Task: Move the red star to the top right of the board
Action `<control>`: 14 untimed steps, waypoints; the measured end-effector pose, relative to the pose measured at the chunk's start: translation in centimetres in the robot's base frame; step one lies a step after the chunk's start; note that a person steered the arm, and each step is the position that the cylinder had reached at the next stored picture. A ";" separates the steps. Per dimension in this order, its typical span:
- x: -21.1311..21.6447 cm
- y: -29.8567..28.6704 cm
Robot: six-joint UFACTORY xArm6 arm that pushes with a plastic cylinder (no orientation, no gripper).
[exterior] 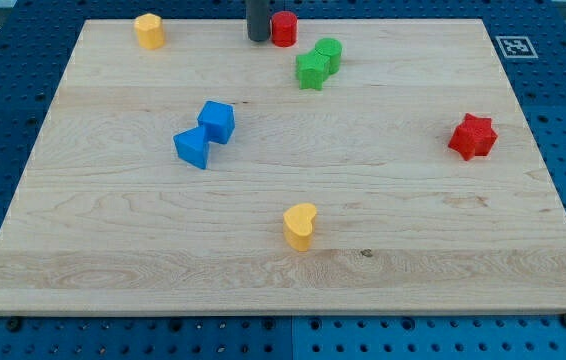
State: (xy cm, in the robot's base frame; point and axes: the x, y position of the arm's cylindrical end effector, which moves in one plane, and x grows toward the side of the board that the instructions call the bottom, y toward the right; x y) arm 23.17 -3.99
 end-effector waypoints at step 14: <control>21.3 24.6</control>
State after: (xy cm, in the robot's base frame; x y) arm 44.48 20.64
